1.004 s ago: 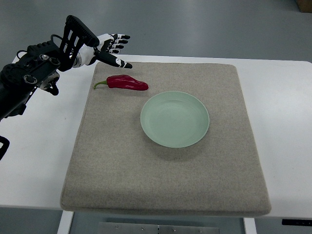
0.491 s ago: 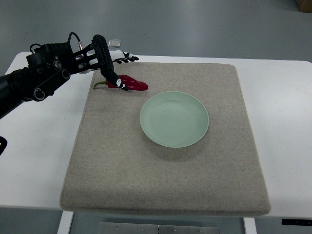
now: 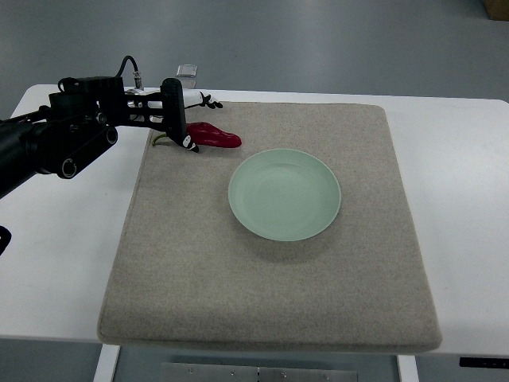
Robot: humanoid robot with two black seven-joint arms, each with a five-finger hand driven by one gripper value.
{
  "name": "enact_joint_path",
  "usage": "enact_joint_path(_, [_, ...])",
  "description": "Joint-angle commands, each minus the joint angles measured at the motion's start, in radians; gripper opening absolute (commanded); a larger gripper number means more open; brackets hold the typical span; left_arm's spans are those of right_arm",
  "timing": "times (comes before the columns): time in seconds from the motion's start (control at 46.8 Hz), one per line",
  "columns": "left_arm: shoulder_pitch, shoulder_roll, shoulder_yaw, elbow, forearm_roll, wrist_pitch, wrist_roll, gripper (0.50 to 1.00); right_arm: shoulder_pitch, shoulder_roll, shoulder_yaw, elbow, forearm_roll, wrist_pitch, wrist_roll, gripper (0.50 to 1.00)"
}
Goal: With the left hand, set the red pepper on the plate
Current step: 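Close the left hand fingers around the red pepper, then carry the pepper with the left hand over the green plate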
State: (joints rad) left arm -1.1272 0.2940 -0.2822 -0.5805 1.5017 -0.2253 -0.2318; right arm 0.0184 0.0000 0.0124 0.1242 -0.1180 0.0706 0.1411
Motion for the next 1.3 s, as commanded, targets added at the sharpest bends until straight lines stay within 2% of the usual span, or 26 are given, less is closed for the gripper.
enact_joint_path(0.0, [0.004, -0.001, 0.001, -0.004, 0.000, -0.002, -0.001, 0.919, 0.000, 0.000, 0.000, 0.000, 0.000, 0.000, 0.000, 0.928])
enact_joint_path(0.128, [0.001, -0.001, 0.001, -0.006, 0.000, -0.002, -0.001, 0.887, 0.000, 0.000, 0.000, 0.000, 0.000, 0.002, 0.000, 0.928])
enact_joint_path(0.299, [-0.005, -0.001, 0.001, -0.004, 0.002, 0.000, -0.001, 0.705, 0.000, 0.000, 0.000, 0.000, 0.001, 0.000, 0.000, 0.928])
enact_joint_path(0.406, [-0.006, -0.001, 0.001, -0.004, 0.002, 0.001, -0.001, 0.628, 0.000, 0.000, 0.000, 0.000, 0.000, 0.002, 0.000, 0.928])
enact_joint_path(0.449, [-0.006, -0.001, 0.001, -0.004, 0.002, 0.001, -0.001, 0.617, 0.000, 0.000, 0.000, 0.000, 0.000, 0.000, 0.000, 0.928])
enact_joint_path(0.534, [-0.006, -0.001, 0.001, -0.004, 0.002, 0.000, -0.001, 0.546, 0.000, 0.000, 0.000, 0.000, 0.000, 0.000, 0.000, 0.928])
enact_joint_path(0.662, [-0.008, -0.001, 0.001, -0.004, 0.002, 0.001, -0.001, 0.500, 0.000, 0.000, 0.001, 0.000, 0.000, 0.000, 0.000, 0.930])
enact_joint_path(1.047, [-0.033, -0.001, -0.020, -0.015, -0.012, 0.006, -0.001, 0.500, 0.000, 0.000, 0.000, 0.000, 0.000, 0.000, 0.000, 0.928])
enact_joint_path(1.282, [-0.036, 0.002, -0.041, -0.150, -0.014, 0.009, -0.003, 0.500, 0.000, 0.000, 0.000, 0.000, 0.000, 0.000, 0.000, 0.928])
